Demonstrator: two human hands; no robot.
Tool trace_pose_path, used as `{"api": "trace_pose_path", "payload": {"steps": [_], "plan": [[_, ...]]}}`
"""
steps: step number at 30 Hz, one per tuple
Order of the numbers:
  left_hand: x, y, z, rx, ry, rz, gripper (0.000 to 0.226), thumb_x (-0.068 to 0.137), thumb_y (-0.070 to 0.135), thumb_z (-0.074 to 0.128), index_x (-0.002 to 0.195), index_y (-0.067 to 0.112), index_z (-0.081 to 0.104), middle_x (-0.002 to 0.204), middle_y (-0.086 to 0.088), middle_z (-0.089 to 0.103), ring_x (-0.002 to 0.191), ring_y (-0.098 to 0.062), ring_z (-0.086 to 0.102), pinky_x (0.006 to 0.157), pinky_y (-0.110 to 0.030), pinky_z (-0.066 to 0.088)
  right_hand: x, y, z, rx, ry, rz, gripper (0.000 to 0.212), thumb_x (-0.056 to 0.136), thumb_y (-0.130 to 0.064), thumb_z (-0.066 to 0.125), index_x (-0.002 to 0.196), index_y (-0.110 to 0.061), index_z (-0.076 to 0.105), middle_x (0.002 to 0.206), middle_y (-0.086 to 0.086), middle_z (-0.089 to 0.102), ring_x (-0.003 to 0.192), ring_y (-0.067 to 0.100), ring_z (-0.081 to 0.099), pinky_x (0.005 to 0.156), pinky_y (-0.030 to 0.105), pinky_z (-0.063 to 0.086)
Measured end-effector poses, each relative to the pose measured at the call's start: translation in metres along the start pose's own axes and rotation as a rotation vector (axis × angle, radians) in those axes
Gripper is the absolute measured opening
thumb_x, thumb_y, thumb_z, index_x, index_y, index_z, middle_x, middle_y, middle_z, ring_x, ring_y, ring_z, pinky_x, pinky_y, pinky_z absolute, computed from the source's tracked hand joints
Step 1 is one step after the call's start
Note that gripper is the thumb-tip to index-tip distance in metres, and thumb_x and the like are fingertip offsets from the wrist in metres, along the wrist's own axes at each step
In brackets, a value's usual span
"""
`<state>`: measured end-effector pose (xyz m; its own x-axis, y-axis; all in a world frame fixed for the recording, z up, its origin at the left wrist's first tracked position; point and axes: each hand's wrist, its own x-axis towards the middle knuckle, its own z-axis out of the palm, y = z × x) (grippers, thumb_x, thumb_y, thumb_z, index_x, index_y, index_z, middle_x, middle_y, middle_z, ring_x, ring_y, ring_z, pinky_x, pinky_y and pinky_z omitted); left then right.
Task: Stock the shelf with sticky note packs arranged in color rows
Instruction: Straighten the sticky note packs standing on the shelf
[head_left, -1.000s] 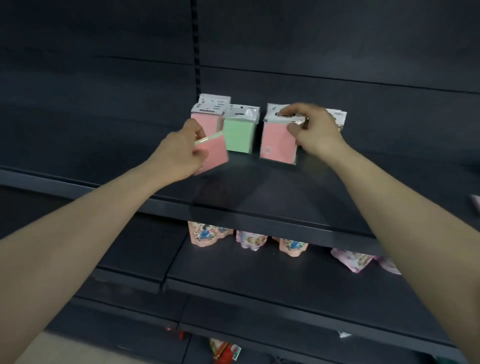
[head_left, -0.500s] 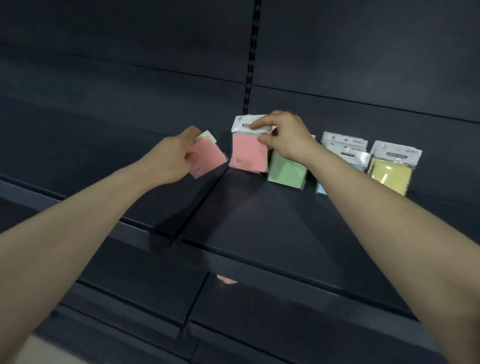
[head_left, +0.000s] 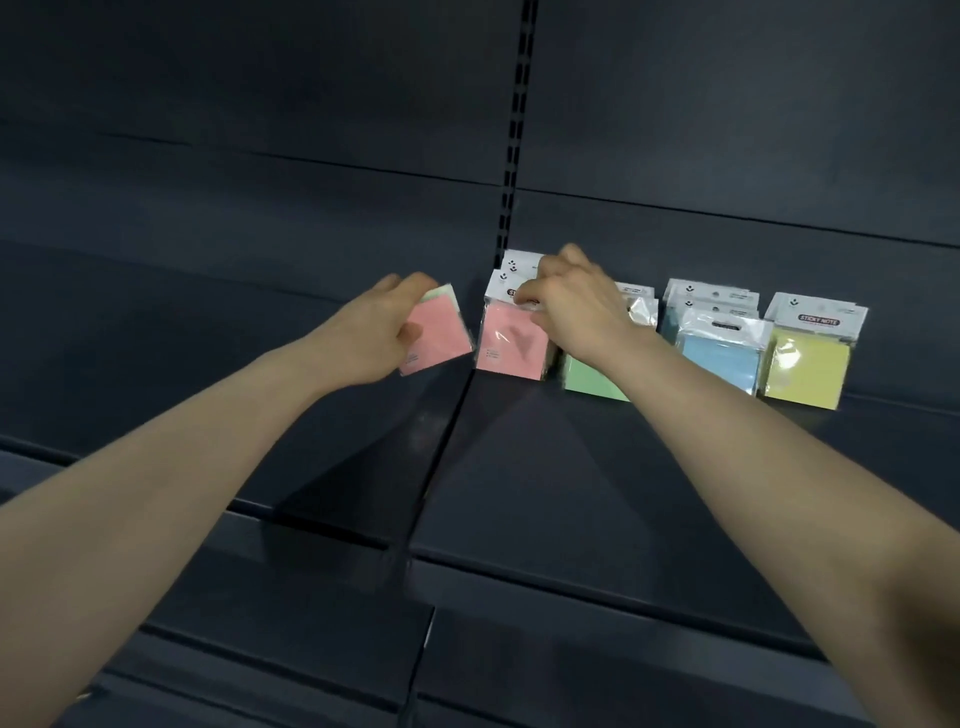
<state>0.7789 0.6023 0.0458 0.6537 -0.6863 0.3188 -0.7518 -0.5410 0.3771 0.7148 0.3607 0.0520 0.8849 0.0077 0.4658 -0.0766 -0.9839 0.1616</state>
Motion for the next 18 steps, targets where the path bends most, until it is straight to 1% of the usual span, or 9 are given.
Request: {"api": "trace_pose_path", "payload": {"steps": [2,4,7,9,11,13,14,16,18], "plan": [[0.003,-0.002,0.001,-0.032,0.002,0.016,0.044,0.094,0.006,0.047,0.135,0.020,0.039,0.112,-0.006,0.047,0.100,-0.023,0.048,0.084,-0.032,0.039,0.001,-0.001,0.001,-0.029,0.039,-0.017,0.028,0.088,-0.015,0.064,0.113,-0.024,0.072,0.108,0.004,0.054,0.110,0.029,0.042,0.077,0.031,0.028],[0.004,-0.003,0.003,-0.056,-0.010,0.035,0.038,0.096,0.008,0.046,0.132,0.017,0.043,0.114,-0.008,0.051,0.102,-0.022,0.047,0.082,-0.030,0.037,-0.001,0.002,0.002,-0.034,0.061,-0.011,0.026,0.084,-0.017,0.066,0.109,-0.024,0.074,0.114,0.005,0.052,0.112,0.031,0.042,0.079,0.032,0.027],[0.005,-0.001,0.005,-0.057,-0.033,0.048,0.029,0.099,0.015,0.042,0.128,0.014,0.045,0.117,-0.007,0.055,0.103,-0.021,0.048,0.081,-0.030,0.036,-0.007,0.009,0.002,0.026,0.098,0.044,0.032,0.084,-0.020,0.065,0.115,-0.025,0.070,0.128,0.006,0.052,0.125,0.032,0.041,0.089,0.039,0.033],[0.005,0.002,0.004,-0.065,-0.054,0.048,0.029,0.101,0.018,0.039,0.129,0.014,0.043,0.117,-0.005,0.053,0.102,-0.018,0.047,0.081,-0.029,0.035,-0.013,0.015,0.001,0.032,0.184,0.075,0.035,0.085,-0.020,0.063,0.119,-0.022,0.067,0.126,0.008,0.054,0.125,0.033,0.043,0.090,0.043,0.037],[0.005,0.006,0.003,-0.084,-0.087,0.067,0.031,0.102,0.023,0.035,0.133,0.018,0.042,0.120,-0.002,0.052,0.108,-0.018,0.048,0.088,-0.032,0.038,-0.020,0.022,-0.003,0.005,0.255,0.108,0.037,0.084,-0.019,0.061,0.121,-0.019,0.065,0.123,0.010,0.055,0.123,0.033,0.045,0.088,0.042,0.038],[0.008,0.012,0.004,-0.092,-0.126,0.109,0.035,0.103,0.026,0.032,0.136,0.025,0.043,0.119,0.003,0.050,0.112,-0.015,0.047,0.095,-0.030,0.037,-0.028,0.027,-0.006,-0.024,0.293,0.130,0.039,0.084,-0.019,0.060,0.122,-0.020,0.063,0.120,0.010,0.056,0.121,0.033,0.046,0.086,0.042,0.039],[0.011,0.015,0.006,-0.090,-0.148,0.132,0.035,0.104,0.026,0.032,0.137,0.029,0.044,0.115,0.005,0.048,0.109,-0.014,0.047,0.093,-0.028,0.036,-0.033,0.030,-0.008,-0.036,0.304,0.135,0.039,0.084,-0.018,0.060,0.123,-0.020,0.063,0.119,0.010,0.056,0.121,0.033,0.046,0.086,0.042,0.039],[0.018,0.021,0.012,-0.083,-0.188,0.170,0.036,0.103,0.021,0.034,0.132,0.036,0.051,0.105,0.007,0.044,0.098,-0.012,0.048,0.084,-0.024,0.035,-0.043,0.034,-0.010,-0.055,0.311,0.139,0.042,0.083,-0.017,0.062,0.124,-0.020,0.061,0.119,0.009,0.056,0.119,0.033,0.047,0.084,0.041,0.039],[0.027,0.026,0.019,-0.101,-0.195,0.203,0.037,0.102,0.016,0.039,0.126,0.038,0.057,0.104,0.008,0.043,0.096,-0.011,0.048,0.081,-0.022,0.034,-0.052,0.039,-0.011,-0.073,0.316,0.144,0.045,0.081,-0.014,0.065,0.126,-0.019,0.060,0.119,0.010,0.056,0.117,0.033,0.048,0.083,0.041,0.039]]}}
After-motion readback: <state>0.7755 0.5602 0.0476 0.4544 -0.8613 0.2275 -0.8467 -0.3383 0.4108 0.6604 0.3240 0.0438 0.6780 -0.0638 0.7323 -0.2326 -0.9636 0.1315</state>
